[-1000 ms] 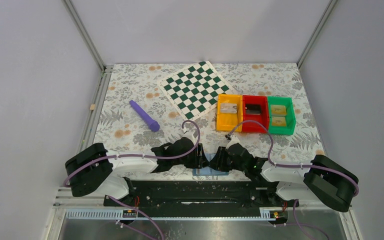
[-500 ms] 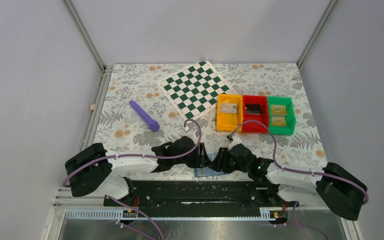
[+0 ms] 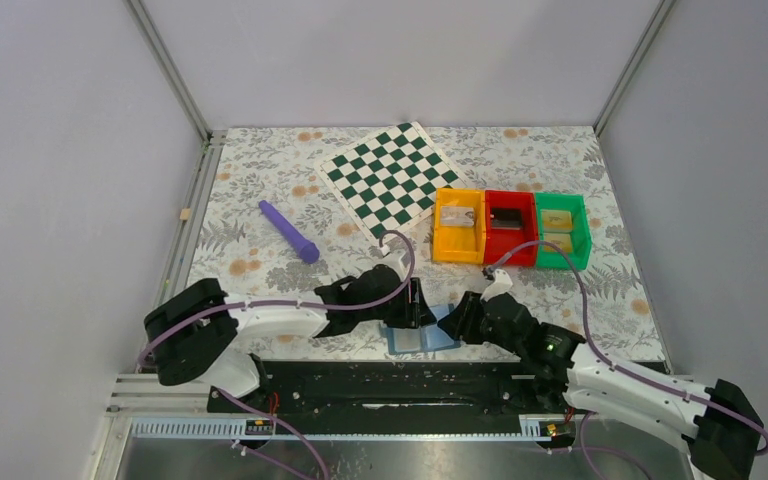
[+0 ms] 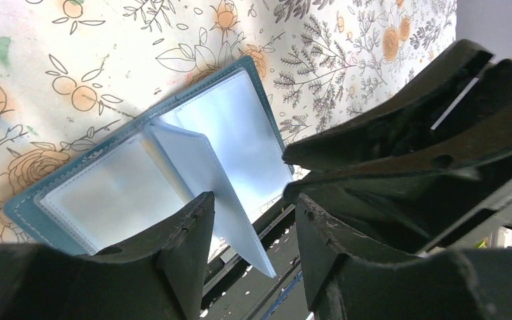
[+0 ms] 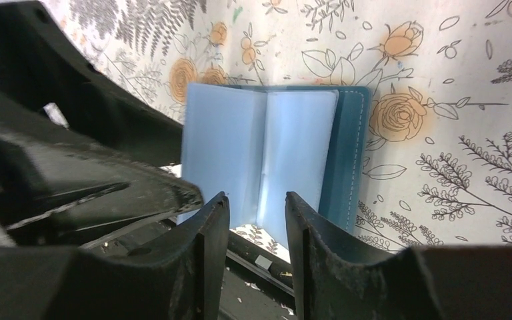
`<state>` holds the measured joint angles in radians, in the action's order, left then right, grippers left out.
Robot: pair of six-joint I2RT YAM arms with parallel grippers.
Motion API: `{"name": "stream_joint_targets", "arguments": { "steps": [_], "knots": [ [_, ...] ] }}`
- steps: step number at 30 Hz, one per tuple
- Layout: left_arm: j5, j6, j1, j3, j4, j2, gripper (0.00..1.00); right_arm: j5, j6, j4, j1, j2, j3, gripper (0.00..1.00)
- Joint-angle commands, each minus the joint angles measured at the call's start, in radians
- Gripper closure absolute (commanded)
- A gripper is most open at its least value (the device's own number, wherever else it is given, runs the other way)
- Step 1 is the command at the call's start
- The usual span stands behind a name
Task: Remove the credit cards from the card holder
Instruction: Remove the credit card from the card holder.
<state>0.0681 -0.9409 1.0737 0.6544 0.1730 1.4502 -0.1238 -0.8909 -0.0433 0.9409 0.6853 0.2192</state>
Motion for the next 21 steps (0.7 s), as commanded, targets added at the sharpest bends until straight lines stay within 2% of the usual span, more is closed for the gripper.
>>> {"name": "stream_joint_targets", "arguments": {
  "steps": [1, 6, 11, 15, 21],
  "knots": [
    [0.019, 0.027, 0.005, 0.084, 0.027, 0.046, 0.53, -0.054, 0.016, -0.043, 0.007, -0.102, 0.006, 0.59],
    [0.054, 0.012, 0.004, 0.14, 0.042, 0.113, 0.53, 0.027, 0.061, 0.075, 0.007, -0.204, -0.04, 0.66],
    [0.064, 0.001, -0.001, 0.209, 0.007, 0.202, 0.53, 0.102, 0.101, 0.124, 0.007, -0.222, -0.062, 0.67],
    [0.067, -0.018, -0.014, 0.219, 0.005, 0.247, 0.53, 0.208, 0.119, 0.217, 0.007, -0.175, -0.074, 0.67],
    [0.055, -0.003, -0.02, 0.244, -0.029, 0.232, 0.53, 0.235, 0.092, 0.276, 0.007, -0.031, -0.083, 0.67]
  ]
}}
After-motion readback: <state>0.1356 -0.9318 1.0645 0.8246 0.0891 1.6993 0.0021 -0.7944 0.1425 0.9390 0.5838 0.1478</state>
